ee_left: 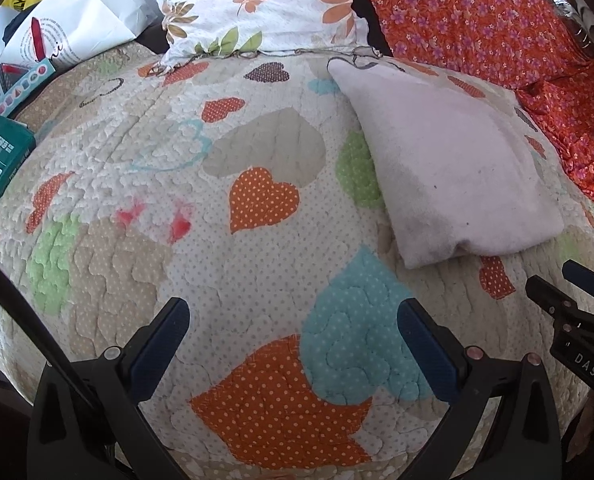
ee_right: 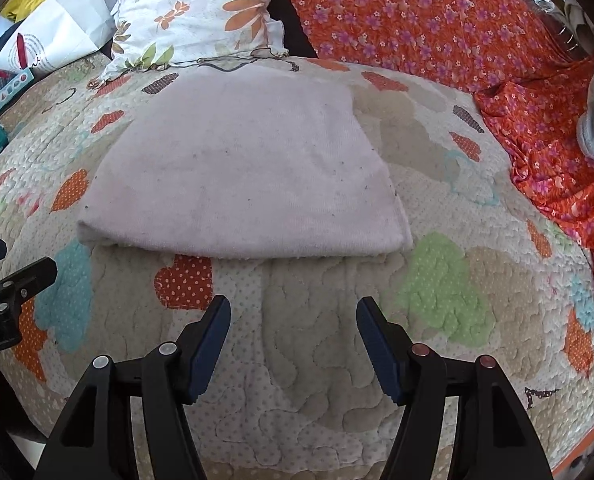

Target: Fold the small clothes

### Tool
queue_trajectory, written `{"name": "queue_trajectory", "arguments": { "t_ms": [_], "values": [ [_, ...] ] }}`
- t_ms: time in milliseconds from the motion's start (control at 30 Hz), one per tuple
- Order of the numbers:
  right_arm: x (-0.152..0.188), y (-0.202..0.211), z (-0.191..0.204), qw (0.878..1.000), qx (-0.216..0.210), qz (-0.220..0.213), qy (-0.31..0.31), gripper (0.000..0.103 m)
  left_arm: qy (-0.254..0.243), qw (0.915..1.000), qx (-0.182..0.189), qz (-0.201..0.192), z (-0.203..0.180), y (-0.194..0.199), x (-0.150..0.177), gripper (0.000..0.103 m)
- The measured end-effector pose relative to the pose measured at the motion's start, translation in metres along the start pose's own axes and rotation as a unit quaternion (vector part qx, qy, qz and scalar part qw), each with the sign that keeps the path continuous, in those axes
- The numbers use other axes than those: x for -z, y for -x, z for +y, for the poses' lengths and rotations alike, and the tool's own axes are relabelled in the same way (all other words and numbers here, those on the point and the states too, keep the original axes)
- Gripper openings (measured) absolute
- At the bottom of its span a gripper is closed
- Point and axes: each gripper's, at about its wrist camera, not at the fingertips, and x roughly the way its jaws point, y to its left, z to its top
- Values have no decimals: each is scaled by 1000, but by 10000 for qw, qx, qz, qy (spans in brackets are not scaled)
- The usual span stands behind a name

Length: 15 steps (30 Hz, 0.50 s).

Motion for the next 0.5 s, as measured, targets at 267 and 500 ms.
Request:
{"name": "queue_trajectory", "arguments": {
  "t_ms": [267,500],
  "values": [
    [0,-4,-1,10000,1,37,-7,70,6,9999,-16,157,0,-10,1,103],
    [0,-9,-5,9999,-18,92,-87,70,53,9995,-33,314,1,-18,4,103]
  ]
}}
